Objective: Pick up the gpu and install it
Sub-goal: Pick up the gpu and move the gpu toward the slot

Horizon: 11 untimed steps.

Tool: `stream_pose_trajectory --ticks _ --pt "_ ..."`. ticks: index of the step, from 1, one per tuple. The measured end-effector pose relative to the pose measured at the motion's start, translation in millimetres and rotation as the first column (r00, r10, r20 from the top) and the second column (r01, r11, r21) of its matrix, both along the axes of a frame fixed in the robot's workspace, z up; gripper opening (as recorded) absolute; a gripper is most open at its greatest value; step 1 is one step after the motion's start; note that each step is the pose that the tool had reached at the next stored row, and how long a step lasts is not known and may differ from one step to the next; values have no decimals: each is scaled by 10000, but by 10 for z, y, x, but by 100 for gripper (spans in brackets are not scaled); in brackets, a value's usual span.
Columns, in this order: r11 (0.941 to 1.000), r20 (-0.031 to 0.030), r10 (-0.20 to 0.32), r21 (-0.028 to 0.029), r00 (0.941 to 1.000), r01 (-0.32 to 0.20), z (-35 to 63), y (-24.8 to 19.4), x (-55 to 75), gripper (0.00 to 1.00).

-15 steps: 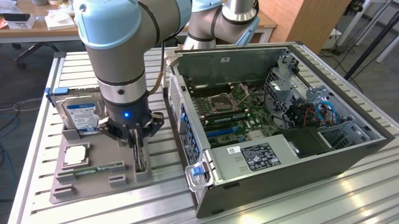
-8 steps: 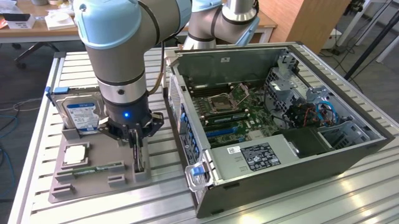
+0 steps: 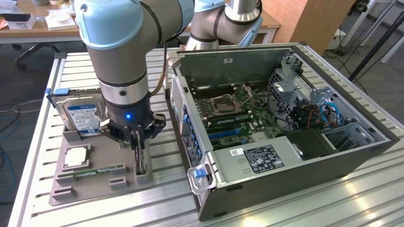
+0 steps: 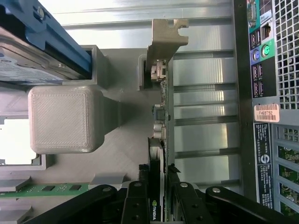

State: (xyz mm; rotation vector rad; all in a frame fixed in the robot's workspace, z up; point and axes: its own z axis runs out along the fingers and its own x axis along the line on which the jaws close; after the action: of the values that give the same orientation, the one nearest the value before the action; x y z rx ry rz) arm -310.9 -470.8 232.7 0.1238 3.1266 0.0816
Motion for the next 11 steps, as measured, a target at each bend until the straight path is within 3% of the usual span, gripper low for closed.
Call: stream_pose_trajectory --ticks 11 --pt "10000 1 97 3 10000 -97 5 1 3 26"
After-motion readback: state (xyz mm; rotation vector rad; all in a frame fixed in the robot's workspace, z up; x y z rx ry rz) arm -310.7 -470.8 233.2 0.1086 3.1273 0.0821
